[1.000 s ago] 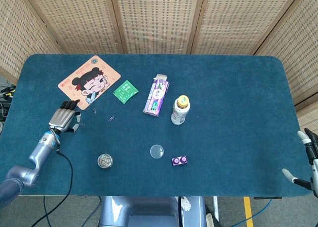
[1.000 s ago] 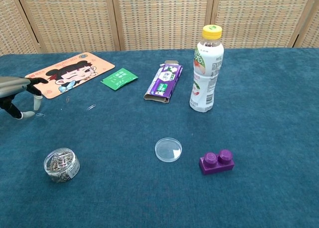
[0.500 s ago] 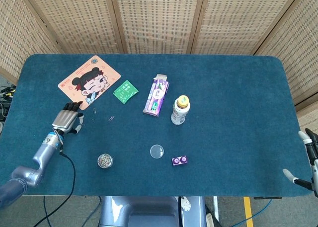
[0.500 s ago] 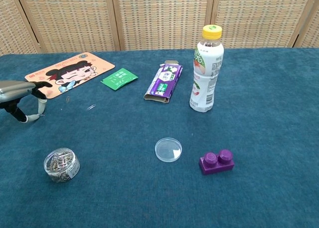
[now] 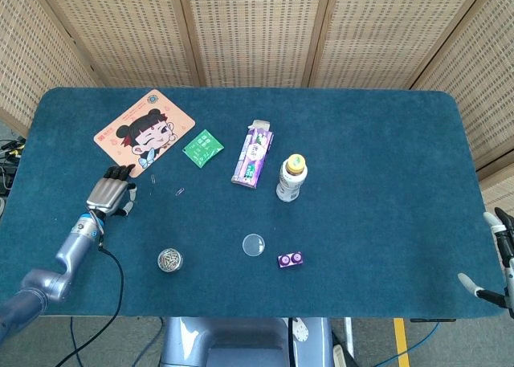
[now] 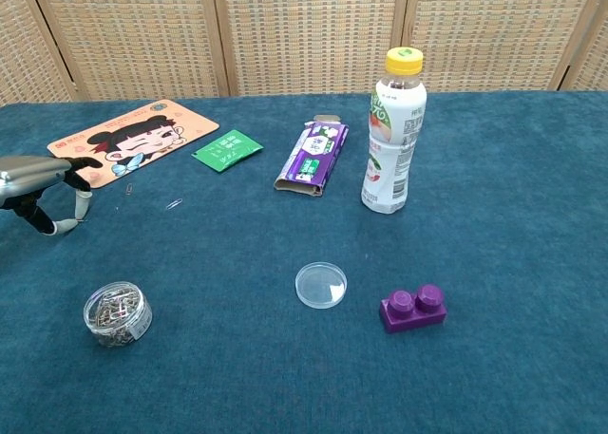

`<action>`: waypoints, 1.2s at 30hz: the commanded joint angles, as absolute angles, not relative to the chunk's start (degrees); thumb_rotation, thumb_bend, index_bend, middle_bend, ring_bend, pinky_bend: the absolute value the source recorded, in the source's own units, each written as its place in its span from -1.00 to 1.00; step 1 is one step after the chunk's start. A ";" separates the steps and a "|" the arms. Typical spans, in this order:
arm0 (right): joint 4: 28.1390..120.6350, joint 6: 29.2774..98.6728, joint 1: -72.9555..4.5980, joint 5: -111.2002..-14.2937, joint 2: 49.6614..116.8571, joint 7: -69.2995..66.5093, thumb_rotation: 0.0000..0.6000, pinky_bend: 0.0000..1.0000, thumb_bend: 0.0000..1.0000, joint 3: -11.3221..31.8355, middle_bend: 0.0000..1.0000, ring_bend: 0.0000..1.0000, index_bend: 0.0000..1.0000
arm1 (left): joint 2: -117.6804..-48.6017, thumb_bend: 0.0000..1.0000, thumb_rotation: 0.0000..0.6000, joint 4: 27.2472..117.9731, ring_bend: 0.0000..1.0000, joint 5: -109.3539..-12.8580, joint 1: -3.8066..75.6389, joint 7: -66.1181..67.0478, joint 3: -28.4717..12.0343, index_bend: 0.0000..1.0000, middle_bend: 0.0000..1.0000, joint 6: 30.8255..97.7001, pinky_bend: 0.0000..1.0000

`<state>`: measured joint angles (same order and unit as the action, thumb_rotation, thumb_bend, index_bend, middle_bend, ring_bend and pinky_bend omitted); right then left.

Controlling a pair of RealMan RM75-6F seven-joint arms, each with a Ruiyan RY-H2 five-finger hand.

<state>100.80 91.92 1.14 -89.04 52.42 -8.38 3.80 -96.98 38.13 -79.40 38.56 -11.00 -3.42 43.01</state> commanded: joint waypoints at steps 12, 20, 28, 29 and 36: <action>100.70 92.05 1.17 -89.26 52.33 -8.89 1.00 -1.00 -1.00 3.76 -1.00 -1.00 -0.93 | -98.16 -0.15 1.00 37.14 -1.00 -79.19 38.75 -9.69 -3.78 0.26 -1.00 43.52 -1.00; 100.60 91.99 1.13 -89.33 52.29 -9.08 1.00 -1.00 -1.00 3.73 -1.00 -1.00 -0.93 | -98.41 -0.15 1.00 36.85 -1.00 -79.23 38.63 -9.66 -3.95 0.41 -1.00 44.25 -1.00; 100.72 92.12 1.17 -89.54 52.23 -9.15 1.00 -1.00 -1.00 3.66 -1.00 -1.00 -0.93 | -96.61 -0.15 1.00 38.98 -1.00 -80.09 38.32 -10.54 -4.05 0.43 -1.00 46.78 -1.00; 100.71 92.12 1.17 -89.56 52.22 -9.17 1.00 -1.00 -1.00 3.65 -1.00 -1.00 -0.93 | -96.28 -0.15 1.00 39.45 -1.00 -80.24 38.25 -10.64 -4.04 0.43 -1.00 47.17 -1.00; 100.87 92.32 1.24 -89.92 52.04 -9.44 1.00 -1.00 -1.00 3.53 -1.00 -1.00 -0.93 | -90.25 -0.15 1.00 50.01 -1.00 -85.21 37.16 -10.95 -2.38 0.43 -1.00 55.51 -1.00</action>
<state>100.87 92.31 1.23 -89.92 52.05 -9.43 3.54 -92.76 46.08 -82.84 37.74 -10.87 -3.33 52.22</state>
